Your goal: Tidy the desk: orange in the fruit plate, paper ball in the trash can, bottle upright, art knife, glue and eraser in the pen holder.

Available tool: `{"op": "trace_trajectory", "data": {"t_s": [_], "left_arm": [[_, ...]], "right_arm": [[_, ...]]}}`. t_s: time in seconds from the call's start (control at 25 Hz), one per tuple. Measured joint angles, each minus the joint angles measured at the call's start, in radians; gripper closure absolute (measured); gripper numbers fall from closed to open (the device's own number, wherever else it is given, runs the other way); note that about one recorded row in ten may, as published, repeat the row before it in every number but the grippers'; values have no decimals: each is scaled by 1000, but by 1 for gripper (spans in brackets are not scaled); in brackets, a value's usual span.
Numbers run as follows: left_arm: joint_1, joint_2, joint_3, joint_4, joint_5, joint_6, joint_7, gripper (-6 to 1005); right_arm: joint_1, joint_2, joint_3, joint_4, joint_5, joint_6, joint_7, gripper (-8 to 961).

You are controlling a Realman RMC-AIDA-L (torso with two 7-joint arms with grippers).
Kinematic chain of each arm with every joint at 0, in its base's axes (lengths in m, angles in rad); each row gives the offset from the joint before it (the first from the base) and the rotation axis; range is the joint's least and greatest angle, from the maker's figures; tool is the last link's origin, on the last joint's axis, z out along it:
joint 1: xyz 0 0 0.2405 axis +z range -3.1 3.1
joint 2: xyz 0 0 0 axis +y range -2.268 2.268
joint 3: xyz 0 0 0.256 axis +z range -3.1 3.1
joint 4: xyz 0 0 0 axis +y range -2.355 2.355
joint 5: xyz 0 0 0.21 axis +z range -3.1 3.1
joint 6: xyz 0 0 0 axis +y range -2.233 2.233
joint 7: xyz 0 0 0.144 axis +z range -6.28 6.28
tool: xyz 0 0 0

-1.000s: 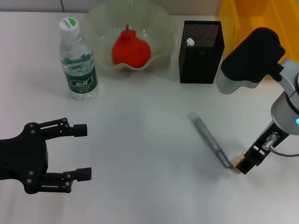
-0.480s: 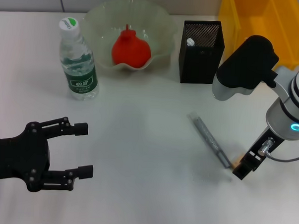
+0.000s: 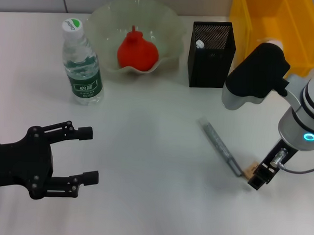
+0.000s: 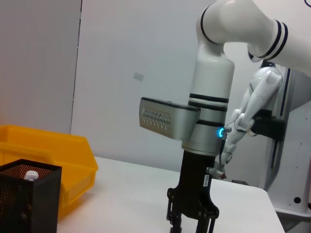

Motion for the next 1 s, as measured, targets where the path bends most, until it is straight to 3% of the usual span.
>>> {"op": "trace_trajectory", "data": {"t_s": [0.2, 0.4, 0.6, 1.0], "left_arm": [[0, -3, -10, 0, 5, 0, 0, 146], [1, -4, -10, -1, 6, 0, -3, 146], [1, -5, -10, -5, 7, 0, -3, 146], [-1, -8, -9, -12, 7, -3, 1, 146]], "right_arm": [[7, 0, 0, 19, 4, 4, 0, 292], [3, 0, 3, 9, 6, 13, 0, 528], [-1, -1, 6, -16, 6, 3, -3, 617], [-8, -5, 13, -84, -2, -25, 0, 623]]}}
